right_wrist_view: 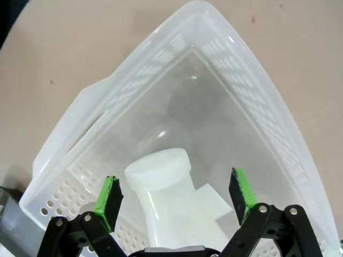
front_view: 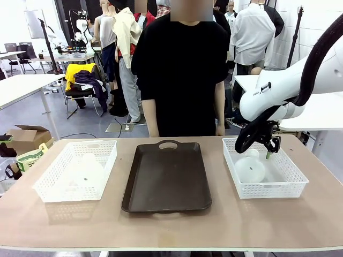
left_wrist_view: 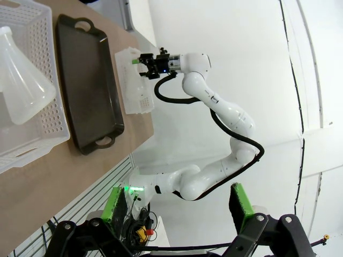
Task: Prepare the laboratory tools.
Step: Pick up the Big flask that the person points to.
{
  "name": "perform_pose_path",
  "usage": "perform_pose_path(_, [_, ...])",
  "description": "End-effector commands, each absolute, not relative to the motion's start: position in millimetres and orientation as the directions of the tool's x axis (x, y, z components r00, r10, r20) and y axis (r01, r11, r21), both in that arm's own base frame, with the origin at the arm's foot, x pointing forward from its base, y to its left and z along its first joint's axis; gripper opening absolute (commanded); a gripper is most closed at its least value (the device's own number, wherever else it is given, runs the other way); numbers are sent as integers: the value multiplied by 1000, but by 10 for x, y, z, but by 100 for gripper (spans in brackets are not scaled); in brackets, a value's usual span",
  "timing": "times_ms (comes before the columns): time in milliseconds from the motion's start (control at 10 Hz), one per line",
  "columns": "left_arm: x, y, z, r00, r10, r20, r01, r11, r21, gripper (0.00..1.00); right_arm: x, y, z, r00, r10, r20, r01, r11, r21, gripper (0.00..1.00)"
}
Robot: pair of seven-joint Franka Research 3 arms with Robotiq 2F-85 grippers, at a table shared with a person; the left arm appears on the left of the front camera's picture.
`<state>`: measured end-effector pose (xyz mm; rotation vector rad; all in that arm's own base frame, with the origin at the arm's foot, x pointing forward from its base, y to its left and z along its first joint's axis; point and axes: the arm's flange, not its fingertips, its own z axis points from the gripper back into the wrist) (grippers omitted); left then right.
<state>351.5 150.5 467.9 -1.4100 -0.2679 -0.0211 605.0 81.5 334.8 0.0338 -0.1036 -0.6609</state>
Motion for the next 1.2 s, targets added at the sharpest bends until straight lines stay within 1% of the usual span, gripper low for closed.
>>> perform_pose_path(0, [3494,1521,4691,970,136,201,178,165,-970,100,6137,906,3302,773,-621,130,623,781,29,100])
perform_pose_path(800, [3494,1521,4691,970,136,201,178,165,-970,100,6181,1043,3150,777,-619,111,623,782,-2,100])
perform_pose_path(900, [3494,1521,4691,970,136,201,178,165,-970,100,6196,1030,3133,779,-617,110,621,784,-9,97])
perform_pose_path(1000, [3494,1521,4691,970,136,201,178,165,-970,100,6206,1021,3119,777,-620,111,625,781,-14,83])
perform_pose_path(1100, [3494,1521,4691,970,136,201,178,165,-970,100,6212,1021,3117,776,-620,112,626,780,-21,66])
